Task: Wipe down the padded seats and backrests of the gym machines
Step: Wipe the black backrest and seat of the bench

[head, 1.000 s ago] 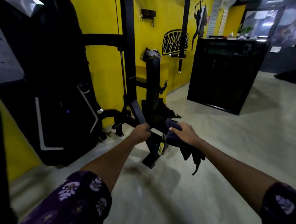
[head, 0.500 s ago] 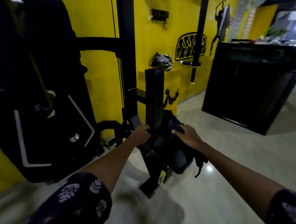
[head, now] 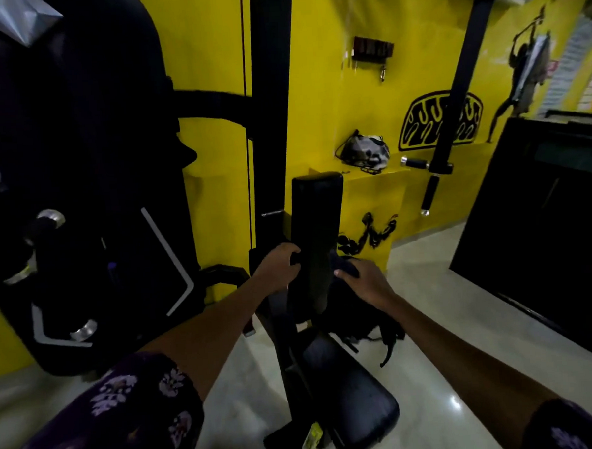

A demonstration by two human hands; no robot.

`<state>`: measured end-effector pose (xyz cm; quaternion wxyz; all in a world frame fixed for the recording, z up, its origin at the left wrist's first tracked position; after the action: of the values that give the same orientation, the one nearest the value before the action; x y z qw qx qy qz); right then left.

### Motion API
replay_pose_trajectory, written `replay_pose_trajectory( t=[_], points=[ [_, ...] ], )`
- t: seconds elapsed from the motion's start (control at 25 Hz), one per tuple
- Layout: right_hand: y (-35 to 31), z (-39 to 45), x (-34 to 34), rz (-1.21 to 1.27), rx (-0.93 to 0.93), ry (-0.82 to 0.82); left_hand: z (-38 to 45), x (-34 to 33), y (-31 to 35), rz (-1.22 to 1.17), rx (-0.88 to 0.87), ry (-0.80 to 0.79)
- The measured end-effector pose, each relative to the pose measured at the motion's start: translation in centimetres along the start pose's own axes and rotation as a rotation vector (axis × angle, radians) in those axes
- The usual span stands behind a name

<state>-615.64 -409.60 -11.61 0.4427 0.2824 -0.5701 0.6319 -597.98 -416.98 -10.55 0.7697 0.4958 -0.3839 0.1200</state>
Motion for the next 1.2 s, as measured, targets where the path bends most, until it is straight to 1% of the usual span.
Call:
replay_pose_trajectory(
  t=[0.08,0.16,0.24,0.32,0.44,0.52,0.6,0.68,0.76,0.84,0.96,1.08,1.12,1.2],
  points=[
    [1.3,3.6,-0.2,-0.008,0.016,-0.001,3.5,0.8,0.9,-0.026,-0.065,0.104],
    [2.5,7.4,-0.3,-0.021,0.048,-0.021,7.2,2.4,1.5,-0.044,-0.129,0.269],
    [3.5,10.7,0.2,-0.026,0.08,-0.015,10.1,3.5,1.6,-0.099,-0.156,0.42],
    [4.1,13.6,2.1,-0.035,0.052,0.063,12.3,4.4,2.2,-0.121,-0.183,0.495],
    [4.0,17.3,5.7,0.001,0.009,0.204,15.5,5.2,3.2,-0.085,-0.198,0.531],
    [3.6,20.1,7.9,0.035,0.063,0.287,17.7,5.2,2.6,-0.102,-0.16,0.558],
    [2.6,22.6,9.3,0.003,0.128,0.339,18.9,4.1,1.5,-0.198,-0.113,0.615],
    [1.0,24.0,9.5,-0.054,0.231,0.368,19.0,2.8,0.9,-0.306,-0.097,0.723],
    [0.2,25.2,8.6,-0.082,0.324,0.357,19.0,2.3,0.7,-0.371,-0.1,0.862],
    [0.2,26.6,8.6,-0.099,0.359,0.349,19.1,2.3,0.5,-0.409,-0.104,0.964],
    [-0.3,28.3,9.2,-0.099,0.379,0.29,18.9,2.3,0.2,-0.418,-0.11,1.013],
    [-1.4,27.7,9.0,-0.186,0.55,0.298,18.8,2.2,0.1,-0.409,-0.148,1.008],
    [-0.9,28.0,8.8,-0.185,0.579,0.281,18.8,2.1,0.0,-0.418,-0.16,1.006],
    [0.5,29.6,9.0,-0.123,0.493,0.23,18.8,1.9,-0.1,-0.441,-0.177,0.998]
  ],
)
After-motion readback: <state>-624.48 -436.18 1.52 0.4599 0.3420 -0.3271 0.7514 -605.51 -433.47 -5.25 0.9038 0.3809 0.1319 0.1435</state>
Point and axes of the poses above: each hand's wrist, its own z-axis towards the middle knuckle, its own x-axis out of the back of the hand, y = z × x, the point moved 8 cm from there along z, towards the middle knuckle, and after that the axes turned 8 degrees about -z, right-handed, at the moved point
